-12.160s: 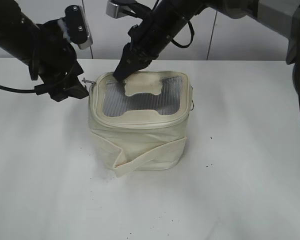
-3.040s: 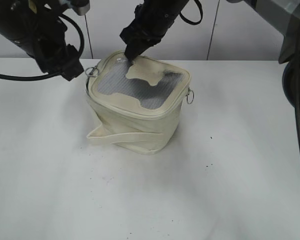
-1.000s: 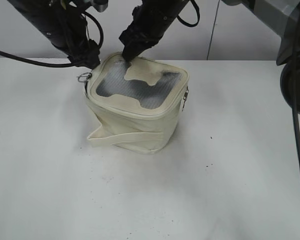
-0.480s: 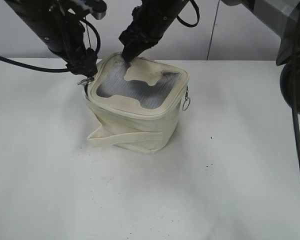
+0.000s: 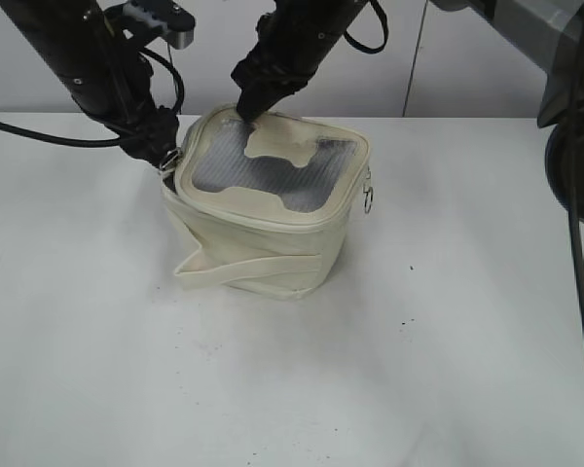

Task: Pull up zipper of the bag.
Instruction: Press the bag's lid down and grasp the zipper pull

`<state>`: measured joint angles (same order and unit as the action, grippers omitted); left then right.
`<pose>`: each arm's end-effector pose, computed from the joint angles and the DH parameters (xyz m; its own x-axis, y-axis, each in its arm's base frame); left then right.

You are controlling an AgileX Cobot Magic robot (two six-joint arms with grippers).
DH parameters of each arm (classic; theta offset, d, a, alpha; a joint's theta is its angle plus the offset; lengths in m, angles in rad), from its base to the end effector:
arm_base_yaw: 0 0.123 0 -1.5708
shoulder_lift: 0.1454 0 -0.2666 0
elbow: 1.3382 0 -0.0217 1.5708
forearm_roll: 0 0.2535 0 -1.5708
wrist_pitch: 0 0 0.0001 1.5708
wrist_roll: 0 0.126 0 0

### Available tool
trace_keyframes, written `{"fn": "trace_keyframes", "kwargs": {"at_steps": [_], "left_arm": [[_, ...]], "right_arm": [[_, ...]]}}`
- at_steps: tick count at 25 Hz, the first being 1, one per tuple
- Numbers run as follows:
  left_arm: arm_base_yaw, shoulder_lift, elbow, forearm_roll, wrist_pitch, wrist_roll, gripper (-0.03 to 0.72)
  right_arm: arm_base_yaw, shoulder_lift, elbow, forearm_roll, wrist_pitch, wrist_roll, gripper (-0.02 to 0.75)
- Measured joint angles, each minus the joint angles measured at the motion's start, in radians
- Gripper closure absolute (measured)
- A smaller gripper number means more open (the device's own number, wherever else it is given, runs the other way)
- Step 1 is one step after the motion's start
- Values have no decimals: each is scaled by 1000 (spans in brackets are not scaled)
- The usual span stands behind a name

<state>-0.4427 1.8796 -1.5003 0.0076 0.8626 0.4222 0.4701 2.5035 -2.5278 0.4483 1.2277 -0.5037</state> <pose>0.3769 -0.1779 0.1951 -0.5756 0.7314 -0.3657 0.7304 0.6610 0.1722 0.4566 0.2897 0.1973 -0.5444 -0.6213 -0.5635 -0.8152 0.5500 0.1812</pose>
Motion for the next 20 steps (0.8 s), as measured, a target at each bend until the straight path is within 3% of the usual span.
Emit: {"fn": "trace_keyframes", "kwargs": {"at_steps": [20], "left_arm": [[-1, -58, -49, -84, 83, 0, 118]], "right_arm": [[0, 0, 0, 1, 0, 0, 730]]}}
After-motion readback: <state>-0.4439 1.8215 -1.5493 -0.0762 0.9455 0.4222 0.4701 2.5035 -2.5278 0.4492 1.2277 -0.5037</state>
